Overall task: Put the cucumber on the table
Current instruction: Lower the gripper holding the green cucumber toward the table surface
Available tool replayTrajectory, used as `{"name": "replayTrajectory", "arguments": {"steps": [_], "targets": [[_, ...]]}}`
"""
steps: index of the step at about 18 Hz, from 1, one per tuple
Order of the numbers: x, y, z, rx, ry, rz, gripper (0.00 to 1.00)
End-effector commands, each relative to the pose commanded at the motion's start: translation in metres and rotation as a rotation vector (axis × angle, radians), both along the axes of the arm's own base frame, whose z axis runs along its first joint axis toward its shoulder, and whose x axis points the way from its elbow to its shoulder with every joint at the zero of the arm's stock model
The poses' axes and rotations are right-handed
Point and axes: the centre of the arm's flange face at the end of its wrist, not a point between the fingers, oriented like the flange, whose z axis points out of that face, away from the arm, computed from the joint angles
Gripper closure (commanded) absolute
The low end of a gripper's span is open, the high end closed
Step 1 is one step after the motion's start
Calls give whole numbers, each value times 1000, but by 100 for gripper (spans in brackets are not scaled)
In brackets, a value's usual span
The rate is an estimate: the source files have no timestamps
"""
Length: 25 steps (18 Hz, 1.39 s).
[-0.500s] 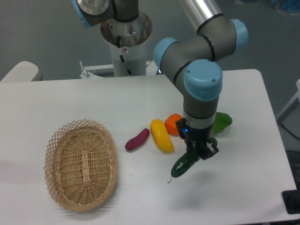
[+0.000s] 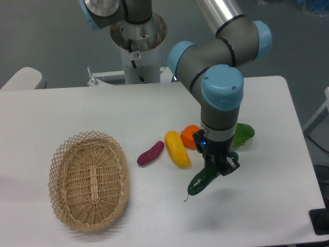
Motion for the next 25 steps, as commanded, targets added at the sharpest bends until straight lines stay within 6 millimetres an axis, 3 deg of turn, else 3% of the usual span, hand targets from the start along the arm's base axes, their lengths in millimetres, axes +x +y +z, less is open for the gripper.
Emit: {"name": "replayTrajectory", "arguments": {"steps": [6,9,15,19,25], "targets": [[9,24,-24,9,12,-16,77],[4,31,-39,32,34,3,77],[-15,36,-99,6,-13,115,76],[-17,31,-144,-90,-10,112,76],[-15,30,-150,-117,-9,125,76]]}}
